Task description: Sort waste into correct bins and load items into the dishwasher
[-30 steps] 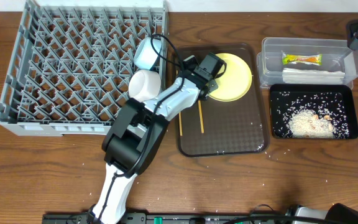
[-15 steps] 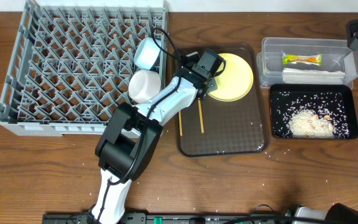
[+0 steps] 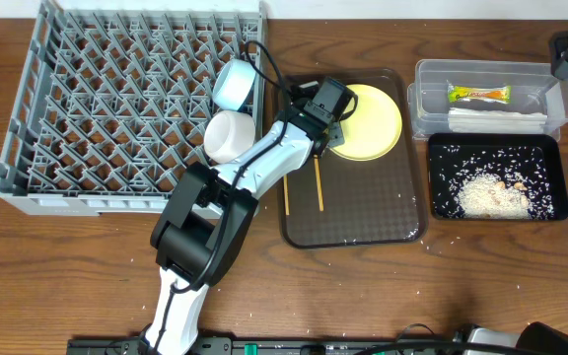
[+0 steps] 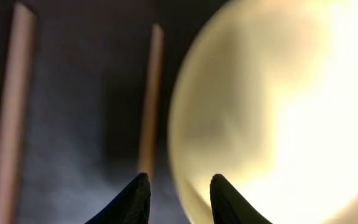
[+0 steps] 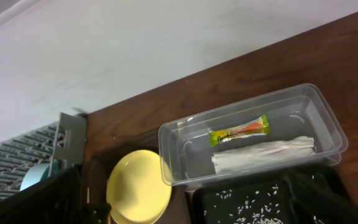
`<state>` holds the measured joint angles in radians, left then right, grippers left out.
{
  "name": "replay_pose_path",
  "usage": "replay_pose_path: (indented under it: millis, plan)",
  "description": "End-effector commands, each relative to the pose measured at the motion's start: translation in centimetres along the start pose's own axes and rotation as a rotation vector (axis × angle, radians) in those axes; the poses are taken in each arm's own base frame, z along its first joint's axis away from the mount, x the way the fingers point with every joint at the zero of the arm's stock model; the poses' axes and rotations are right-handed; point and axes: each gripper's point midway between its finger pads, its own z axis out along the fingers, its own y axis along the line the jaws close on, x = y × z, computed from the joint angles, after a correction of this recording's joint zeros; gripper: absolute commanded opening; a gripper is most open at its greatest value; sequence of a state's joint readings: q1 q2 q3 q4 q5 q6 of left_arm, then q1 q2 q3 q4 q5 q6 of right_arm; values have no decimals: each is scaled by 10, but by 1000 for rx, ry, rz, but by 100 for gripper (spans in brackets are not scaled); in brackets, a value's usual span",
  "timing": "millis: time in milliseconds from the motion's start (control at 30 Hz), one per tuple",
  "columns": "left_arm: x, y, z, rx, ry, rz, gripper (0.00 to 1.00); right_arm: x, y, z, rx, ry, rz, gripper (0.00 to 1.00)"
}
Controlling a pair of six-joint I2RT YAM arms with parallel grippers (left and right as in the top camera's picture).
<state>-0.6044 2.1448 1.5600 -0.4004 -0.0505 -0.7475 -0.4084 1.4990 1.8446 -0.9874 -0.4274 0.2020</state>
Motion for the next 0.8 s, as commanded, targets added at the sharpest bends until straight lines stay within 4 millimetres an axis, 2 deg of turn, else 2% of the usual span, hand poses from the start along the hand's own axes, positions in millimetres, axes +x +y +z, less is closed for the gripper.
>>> replay_pose_path:
  millis: [0,133,333,533,767]
  plan:
    - [14,-14,-10,131,156,-156,34,-1,-3,-1,2,0,17,99]
    - [10,-11,-11,165,217,-297,34,-1,-3,-1,2,0,17,99]
    - [6,-5,-9,160,238,-409,34,-1,-3,-1,2,0,17,99]
    - [13,-10,0,183,276,-431,34,-1,-3,-1,2,0,17,99]
    - [12,-1,9,141,244,-431,34,-1,-3,-1,2,0,17,99]
